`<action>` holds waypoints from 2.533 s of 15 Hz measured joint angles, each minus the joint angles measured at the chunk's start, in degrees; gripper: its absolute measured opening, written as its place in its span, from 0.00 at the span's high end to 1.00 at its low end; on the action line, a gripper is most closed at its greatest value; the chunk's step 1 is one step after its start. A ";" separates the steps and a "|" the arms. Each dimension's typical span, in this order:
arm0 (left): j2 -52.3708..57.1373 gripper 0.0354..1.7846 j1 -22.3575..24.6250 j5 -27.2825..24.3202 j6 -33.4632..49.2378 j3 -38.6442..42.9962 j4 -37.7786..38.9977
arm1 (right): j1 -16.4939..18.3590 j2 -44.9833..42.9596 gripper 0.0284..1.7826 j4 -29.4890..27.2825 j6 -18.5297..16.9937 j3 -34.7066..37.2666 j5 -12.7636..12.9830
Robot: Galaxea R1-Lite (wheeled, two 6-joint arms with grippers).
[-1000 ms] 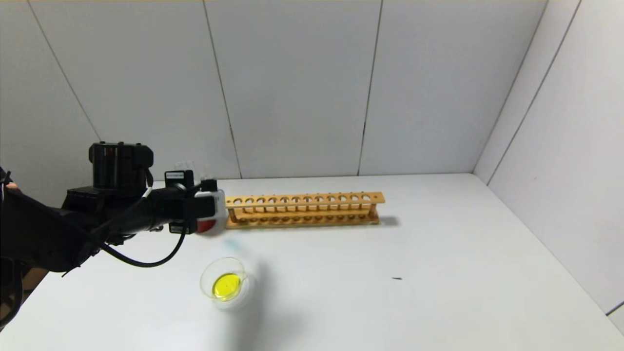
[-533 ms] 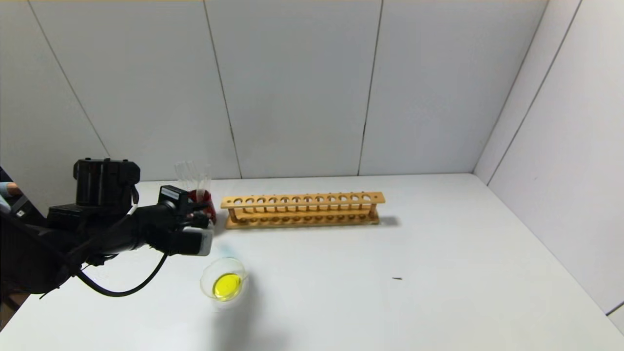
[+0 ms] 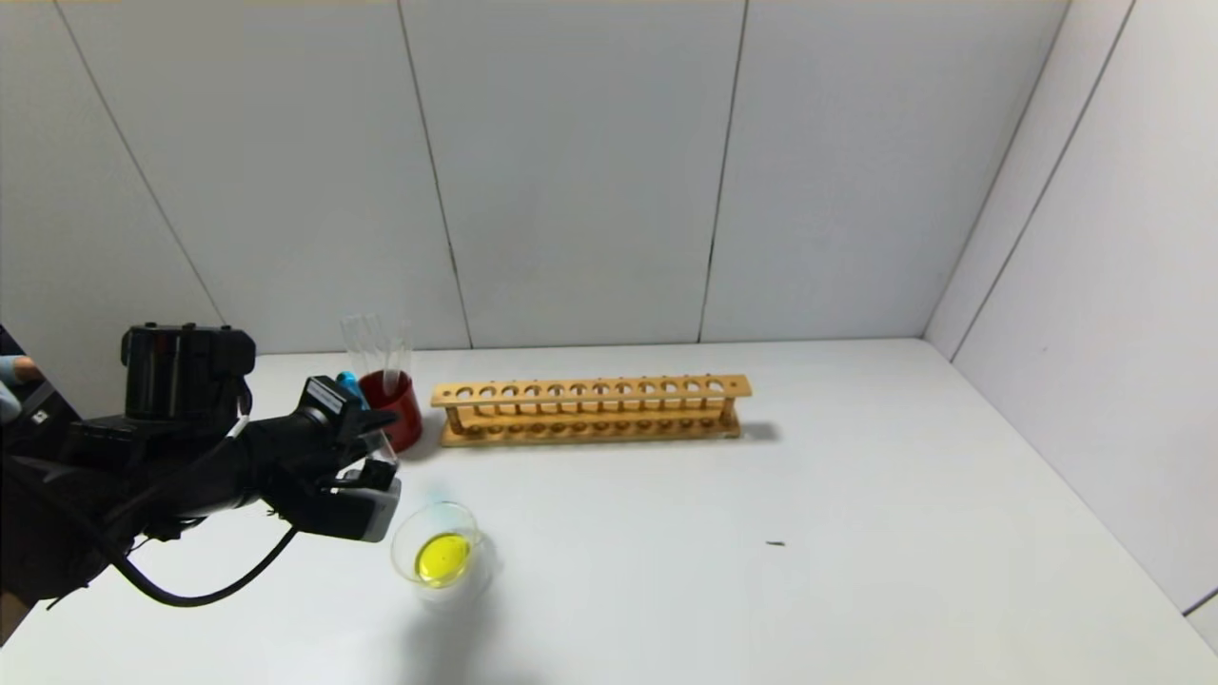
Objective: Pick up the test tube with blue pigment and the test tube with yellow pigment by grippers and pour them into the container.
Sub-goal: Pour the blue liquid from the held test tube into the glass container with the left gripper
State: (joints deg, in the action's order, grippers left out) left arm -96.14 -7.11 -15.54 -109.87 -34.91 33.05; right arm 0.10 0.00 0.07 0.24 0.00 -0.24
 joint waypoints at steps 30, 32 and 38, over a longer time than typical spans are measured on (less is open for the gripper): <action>-8.52 0.84 0.80 4.63 -26.95 -9.16 -0.30 | 0.00 0.00 0.02 0.00 0.00 0.00 0.02; -8.30 0.84 1.22 4.58 -27.17 -9.18 -0.33 | 0.00 0.00 0.02 0.00 0.00 0.00 0.00; -8.24 0.84 1.22 4.61 -27.20 -9.11 -0.37 | 0.00 0.00 0.02 0.00 0.00 0.00 0.00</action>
State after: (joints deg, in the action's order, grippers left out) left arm -104.38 -5.89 -10.93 -137.07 -44.02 32.68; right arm 0.10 0.00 0.07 0.24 0.00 -0.24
